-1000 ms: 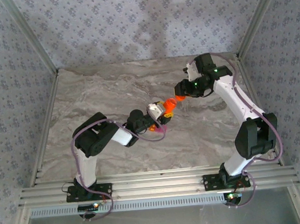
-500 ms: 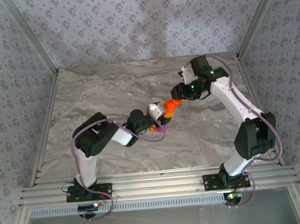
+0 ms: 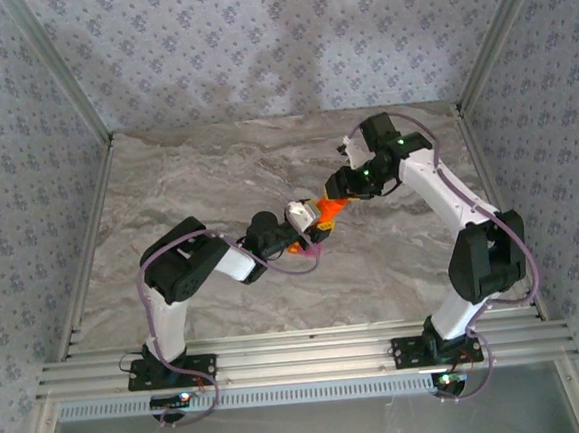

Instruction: Sort the pills into containers

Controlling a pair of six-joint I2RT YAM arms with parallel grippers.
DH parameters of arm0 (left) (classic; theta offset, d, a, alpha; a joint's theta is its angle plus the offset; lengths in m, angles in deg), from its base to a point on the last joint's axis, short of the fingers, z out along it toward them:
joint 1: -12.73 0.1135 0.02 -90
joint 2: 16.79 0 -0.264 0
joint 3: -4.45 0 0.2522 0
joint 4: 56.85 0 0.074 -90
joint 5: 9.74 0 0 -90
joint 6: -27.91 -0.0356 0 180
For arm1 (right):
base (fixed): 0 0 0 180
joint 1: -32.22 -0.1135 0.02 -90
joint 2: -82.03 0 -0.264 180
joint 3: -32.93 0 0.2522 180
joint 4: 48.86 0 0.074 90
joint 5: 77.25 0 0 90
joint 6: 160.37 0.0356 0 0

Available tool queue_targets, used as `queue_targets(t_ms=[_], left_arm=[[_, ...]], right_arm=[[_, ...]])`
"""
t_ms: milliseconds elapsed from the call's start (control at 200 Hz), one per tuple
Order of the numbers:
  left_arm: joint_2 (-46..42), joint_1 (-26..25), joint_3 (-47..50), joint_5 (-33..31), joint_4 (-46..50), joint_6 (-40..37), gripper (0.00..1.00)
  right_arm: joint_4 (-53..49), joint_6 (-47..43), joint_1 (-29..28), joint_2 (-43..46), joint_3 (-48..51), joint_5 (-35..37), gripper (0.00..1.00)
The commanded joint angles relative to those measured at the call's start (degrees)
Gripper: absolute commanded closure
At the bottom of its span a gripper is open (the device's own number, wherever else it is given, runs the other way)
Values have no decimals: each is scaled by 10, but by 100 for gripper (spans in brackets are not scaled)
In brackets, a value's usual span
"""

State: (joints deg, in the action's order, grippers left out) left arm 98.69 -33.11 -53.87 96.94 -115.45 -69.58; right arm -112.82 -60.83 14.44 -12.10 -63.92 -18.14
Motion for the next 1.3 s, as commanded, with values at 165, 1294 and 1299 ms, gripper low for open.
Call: queue_targets(t_ms=[165,1294,1299], left_arm=[[-38,5,-4,66,-26,5,100],[-35,7,-14,83,-51,41,100],[-36,7,-13,82,-50,40,100]], right_arm=[[-36,-29,4,-28,-1,-43,61],[61,55,37,-3,84,-130,63],[61,55,37,-3,84,-128,63]])
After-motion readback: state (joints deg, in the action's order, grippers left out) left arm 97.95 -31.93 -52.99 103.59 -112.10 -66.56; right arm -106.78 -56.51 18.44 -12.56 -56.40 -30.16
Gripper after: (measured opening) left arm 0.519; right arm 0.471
